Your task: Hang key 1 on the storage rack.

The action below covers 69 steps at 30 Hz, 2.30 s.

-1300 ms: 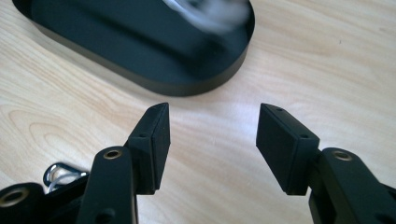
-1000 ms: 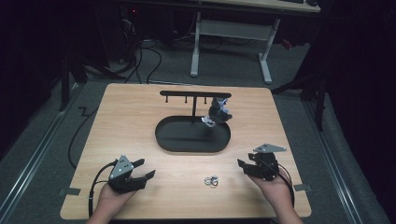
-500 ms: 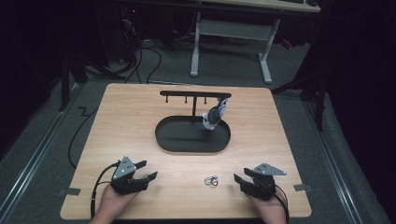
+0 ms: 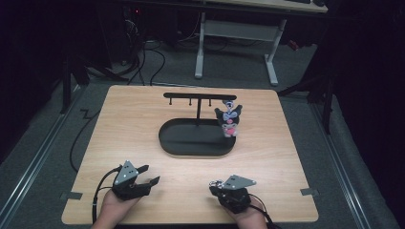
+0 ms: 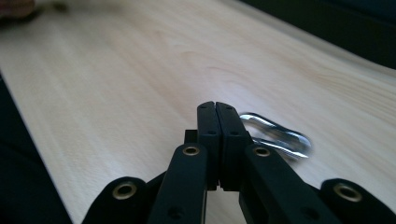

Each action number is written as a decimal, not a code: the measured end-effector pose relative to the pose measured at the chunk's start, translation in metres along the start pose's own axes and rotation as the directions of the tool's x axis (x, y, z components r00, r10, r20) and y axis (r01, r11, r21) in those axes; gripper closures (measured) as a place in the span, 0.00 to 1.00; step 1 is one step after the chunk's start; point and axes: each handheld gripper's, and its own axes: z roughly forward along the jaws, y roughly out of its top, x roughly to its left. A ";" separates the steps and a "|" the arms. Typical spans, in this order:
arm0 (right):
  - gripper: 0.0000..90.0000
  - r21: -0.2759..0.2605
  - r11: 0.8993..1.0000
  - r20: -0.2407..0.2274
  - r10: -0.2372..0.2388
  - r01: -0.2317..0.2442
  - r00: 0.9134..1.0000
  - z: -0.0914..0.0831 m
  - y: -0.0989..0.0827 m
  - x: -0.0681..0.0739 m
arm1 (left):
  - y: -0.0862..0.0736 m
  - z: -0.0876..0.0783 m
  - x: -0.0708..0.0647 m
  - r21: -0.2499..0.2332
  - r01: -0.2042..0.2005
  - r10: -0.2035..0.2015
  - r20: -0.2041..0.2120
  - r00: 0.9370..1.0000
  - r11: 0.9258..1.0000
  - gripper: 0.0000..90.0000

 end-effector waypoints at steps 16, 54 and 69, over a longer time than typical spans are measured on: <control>0.98 0.043 0.994 0.154 0.088 -0.096 0.984 -0.001 -0.014 -0.035 | -0.001 -0.005 0.003 -0.007 0.007 -0.007 -0.007 1.000 1.000 0.41; 0.98 0.043 0.989 0.184 0.128 -0.138 0.975 -0.027 -0.015 -0.062 | -0.001 -0.008 0.005 -0.009 -0.004 0.004 -0.003 1.000 1.000 0.41; 0.90 0.242 0.965 0.161 0.064 -0.102 0.985 -0.029 -0.007 -0.072 | 0.000 -0.007 0.004 -0.004 -0.026 0.026 0.002 1.000 1.000 0.41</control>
